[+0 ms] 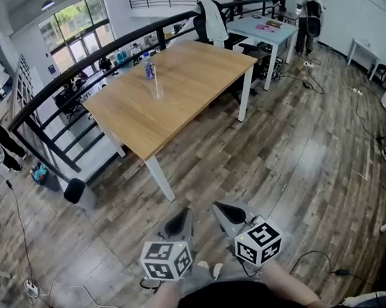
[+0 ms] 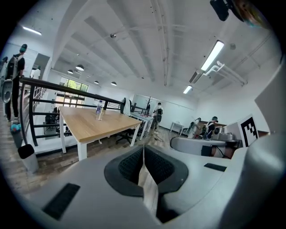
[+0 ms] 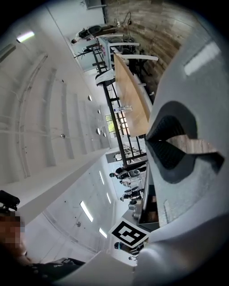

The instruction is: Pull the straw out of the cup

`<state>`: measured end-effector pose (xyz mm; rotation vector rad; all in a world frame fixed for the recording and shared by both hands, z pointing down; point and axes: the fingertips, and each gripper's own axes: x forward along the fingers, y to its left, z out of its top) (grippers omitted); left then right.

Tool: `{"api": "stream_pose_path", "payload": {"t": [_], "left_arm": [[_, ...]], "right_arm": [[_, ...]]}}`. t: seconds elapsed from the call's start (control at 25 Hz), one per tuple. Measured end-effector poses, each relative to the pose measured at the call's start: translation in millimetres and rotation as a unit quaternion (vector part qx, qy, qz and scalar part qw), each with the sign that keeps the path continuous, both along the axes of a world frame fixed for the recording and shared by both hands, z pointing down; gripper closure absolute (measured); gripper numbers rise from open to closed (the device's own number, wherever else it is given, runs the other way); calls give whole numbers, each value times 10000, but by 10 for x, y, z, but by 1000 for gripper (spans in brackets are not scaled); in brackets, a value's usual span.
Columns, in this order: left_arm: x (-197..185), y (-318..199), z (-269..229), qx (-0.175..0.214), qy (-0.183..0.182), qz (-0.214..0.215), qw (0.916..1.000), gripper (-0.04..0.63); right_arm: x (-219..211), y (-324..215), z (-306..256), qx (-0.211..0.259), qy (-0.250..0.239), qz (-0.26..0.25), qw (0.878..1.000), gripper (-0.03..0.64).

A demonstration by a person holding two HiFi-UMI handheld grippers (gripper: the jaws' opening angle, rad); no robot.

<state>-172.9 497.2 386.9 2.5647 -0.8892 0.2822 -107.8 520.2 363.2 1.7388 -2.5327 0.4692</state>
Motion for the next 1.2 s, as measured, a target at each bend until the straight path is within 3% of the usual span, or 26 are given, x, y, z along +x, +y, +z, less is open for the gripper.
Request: {"api": "stream_pose_path", "payload": {"t": [0.48, 0.64, 0.88, 1.2], "left_arm": [[367, 120, 211, -187, -6, 53, 9998, 578], [454, -56, 240, -179, -46, 29, 9998, 578], [577, -838, 316, -200, -3, -126, 9997, 578], [796, -2417, 134, 0, 171, 28, 9998, 578]], "right_arm": [[379, 112, 237, -190, 21, -145, 9997, 618], [485, -80, 336, -272, -18, -177, 9995, 618], [676, -874, 361, -196, 84, -240, 9995, 618], [882, -2403, 148, 15, 280, -68, 9996, 618]]}}
